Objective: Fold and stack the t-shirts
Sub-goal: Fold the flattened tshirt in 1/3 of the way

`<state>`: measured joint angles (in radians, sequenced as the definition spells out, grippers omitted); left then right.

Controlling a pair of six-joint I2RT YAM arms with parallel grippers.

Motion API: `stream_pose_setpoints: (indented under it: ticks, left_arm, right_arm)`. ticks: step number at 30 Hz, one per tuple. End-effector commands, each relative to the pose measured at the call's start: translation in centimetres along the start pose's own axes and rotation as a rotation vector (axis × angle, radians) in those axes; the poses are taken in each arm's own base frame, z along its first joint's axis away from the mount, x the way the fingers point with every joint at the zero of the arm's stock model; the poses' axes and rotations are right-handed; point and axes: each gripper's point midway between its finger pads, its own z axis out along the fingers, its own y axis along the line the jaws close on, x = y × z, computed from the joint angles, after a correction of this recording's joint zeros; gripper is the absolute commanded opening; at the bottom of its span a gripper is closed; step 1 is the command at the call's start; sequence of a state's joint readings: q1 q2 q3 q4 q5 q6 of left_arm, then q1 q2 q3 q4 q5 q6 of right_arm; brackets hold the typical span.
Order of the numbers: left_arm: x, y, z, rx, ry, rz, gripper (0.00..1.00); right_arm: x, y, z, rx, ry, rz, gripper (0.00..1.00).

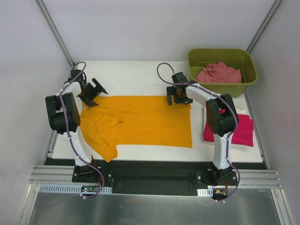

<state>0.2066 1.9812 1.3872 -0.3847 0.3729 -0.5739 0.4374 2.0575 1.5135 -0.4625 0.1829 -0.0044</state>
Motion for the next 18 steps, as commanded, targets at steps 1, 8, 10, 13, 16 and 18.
stream_pose_setpoints:
  ticks: [1,8,10,13,16,18]
  left_arm:
    - [-2.2,2.1,0.7,-0.042,-0.003,0.009,0.99]
    - [-4.2,0.1,3.0,0.045,0.037,0.038,0.99]
    - [-5.3,-1.1,2.9,0.082,0.029,0.05,0.99]
    - [-6.8,-2.2,3.0,0.112,0.013,0.064,0.99]
    - [-7.9,-3.7,2.3,0.151,-0.005,0.085,0.99]
    - [-8.3,-4.8,1.2,0.176,-0.018,0.099,0.99]
  right_arm:
    - [-1.0,0.0,0.3,-0.025,0.024,0.005,1.0]
    - [-2.7,1.1,1.3,-0.071,0.03,-0.013,0.99]
    - [-3.5,1.4,1.4,-0.074,0.016,-0.025,1.0]
    - [-4.5,1.3,1.4,-0.072,0.0,-0.037,1.0]
    - [-6.5,1.4,0.5,-0.082,-0.04,-0.075,1.0]
    - [-8.1,1.6,-0.8,-0.097,-0.082,-0.097,1.0]
